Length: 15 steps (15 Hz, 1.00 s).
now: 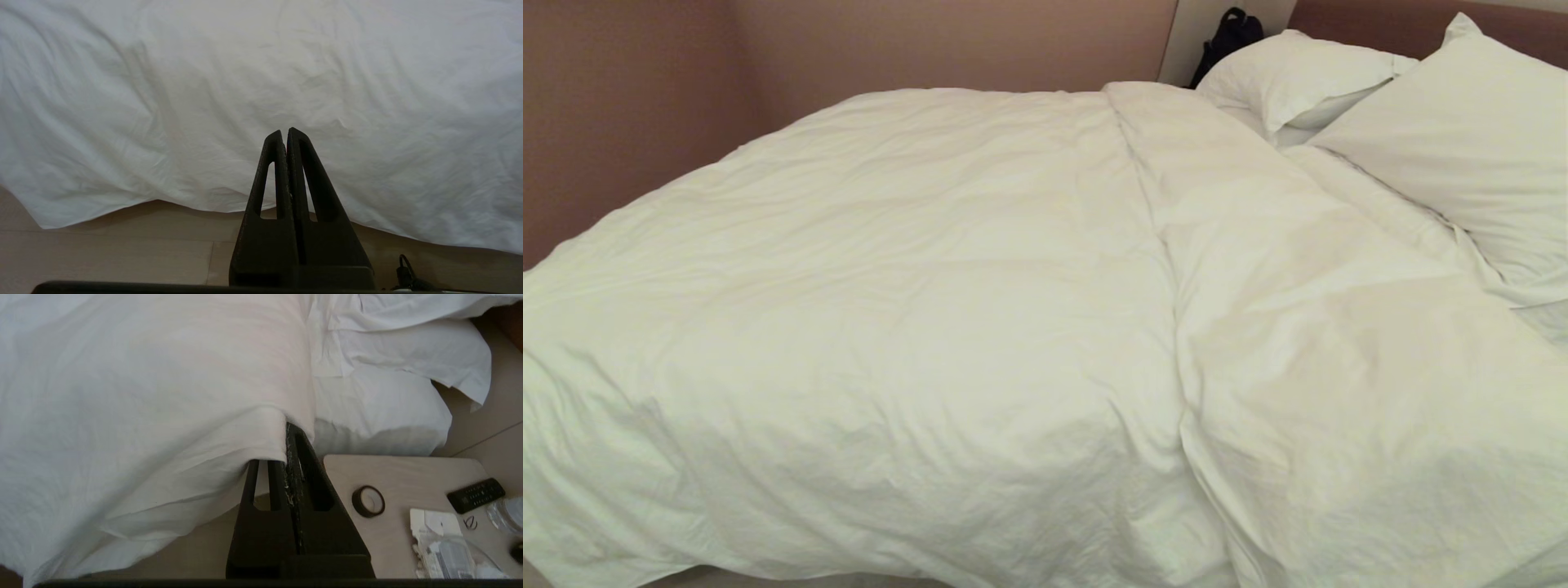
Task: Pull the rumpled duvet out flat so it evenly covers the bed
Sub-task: Flatten the corners of the folded blanket
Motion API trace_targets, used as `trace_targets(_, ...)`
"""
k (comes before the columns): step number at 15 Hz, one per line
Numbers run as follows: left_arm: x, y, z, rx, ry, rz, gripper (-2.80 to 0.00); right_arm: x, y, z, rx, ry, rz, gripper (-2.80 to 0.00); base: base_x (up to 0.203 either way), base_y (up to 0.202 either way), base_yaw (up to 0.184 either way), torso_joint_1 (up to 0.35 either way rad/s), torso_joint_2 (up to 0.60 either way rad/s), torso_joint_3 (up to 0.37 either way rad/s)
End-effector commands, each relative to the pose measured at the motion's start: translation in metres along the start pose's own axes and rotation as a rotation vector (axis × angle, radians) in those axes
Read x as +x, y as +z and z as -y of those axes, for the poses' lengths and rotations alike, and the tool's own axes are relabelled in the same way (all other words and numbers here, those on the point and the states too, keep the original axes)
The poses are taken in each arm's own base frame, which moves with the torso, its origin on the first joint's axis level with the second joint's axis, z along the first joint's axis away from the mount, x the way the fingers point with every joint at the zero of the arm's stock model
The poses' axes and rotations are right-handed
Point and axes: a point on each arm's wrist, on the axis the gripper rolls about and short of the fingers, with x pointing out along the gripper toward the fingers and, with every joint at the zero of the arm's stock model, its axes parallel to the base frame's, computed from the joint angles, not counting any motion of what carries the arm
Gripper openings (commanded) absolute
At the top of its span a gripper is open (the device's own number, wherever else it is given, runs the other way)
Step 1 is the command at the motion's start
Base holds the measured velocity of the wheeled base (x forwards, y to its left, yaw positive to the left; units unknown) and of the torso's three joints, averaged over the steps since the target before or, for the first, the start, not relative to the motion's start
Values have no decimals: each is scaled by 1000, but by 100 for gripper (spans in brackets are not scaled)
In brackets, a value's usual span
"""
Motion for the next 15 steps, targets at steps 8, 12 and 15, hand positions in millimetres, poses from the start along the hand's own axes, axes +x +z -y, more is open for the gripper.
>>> trace_targets(8,0,0,0,0,1,1,-280,-28,-34,17,29,-20,-5,-280,0,0,0,0,0,0)
trace_targets(12,0,0,0,0,1,1,-280,-28,-35,17,74,-51,-12,-280,0,0,0,0,0,0)
trace_targets(15,0,0,0,0,1,1,-280,-26,-38,15,73,-50,-23,-280,0,0,0,0,0,0)
